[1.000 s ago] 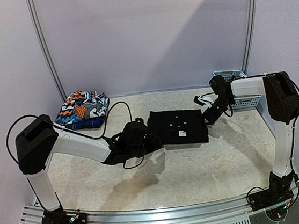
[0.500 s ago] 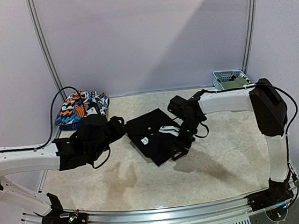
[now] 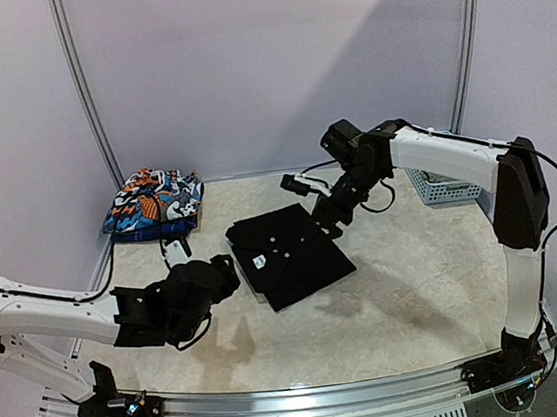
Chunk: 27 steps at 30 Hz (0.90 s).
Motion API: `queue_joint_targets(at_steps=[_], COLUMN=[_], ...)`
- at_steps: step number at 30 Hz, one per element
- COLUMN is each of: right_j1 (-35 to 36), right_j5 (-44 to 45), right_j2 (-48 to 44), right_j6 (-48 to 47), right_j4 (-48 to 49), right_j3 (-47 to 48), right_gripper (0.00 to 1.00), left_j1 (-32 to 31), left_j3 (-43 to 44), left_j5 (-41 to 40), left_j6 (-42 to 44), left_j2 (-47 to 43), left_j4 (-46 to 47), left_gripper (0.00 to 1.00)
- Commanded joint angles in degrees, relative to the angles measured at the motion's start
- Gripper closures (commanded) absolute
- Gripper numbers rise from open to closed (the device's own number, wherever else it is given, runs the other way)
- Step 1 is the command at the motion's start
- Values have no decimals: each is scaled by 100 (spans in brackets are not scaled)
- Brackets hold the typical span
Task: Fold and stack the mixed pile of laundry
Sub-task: Rotate the square-folded shirt at the center of the board.
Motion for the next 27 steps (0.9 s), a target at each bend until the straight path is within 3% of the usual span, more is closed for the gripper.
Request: queue_joint_targets(at_steps=[1, 7, 14, 21, 24, 27], right_j1=[-630, -920, -1113, -1199, -1226, -1259], right_j5=[427, 387, 550, 713, 743, 779], right_j2=[-94, -453, -1124, -1616, -1735, -1849], right_j6=[317, 435, 136, -48, -109, -162], right_j4=[402, 701, 651, 689, 694, 687], right_j3=[-268, -1008, -1621, -2104, -2243, -2370], right_gripper=[25, 24, 24, 24, 23, 24], left_j1=[-20, 717, 1770, 2307, 2456, 2629], left_j3=[64, 198, 365, 859, 1066, 1356], left_j5=[-530, 294, 2154, 3599, 4196, 4876], left_j6=[-334, -676, -693, -806, -949, -900], left_j2=[654, 1314, 2360, 3445, 3955, 4492], left_j4=[864, 1382, 2631, 3277, 3679, 4056], left_gripper=[22, 19, 20, 24, 31, 54])
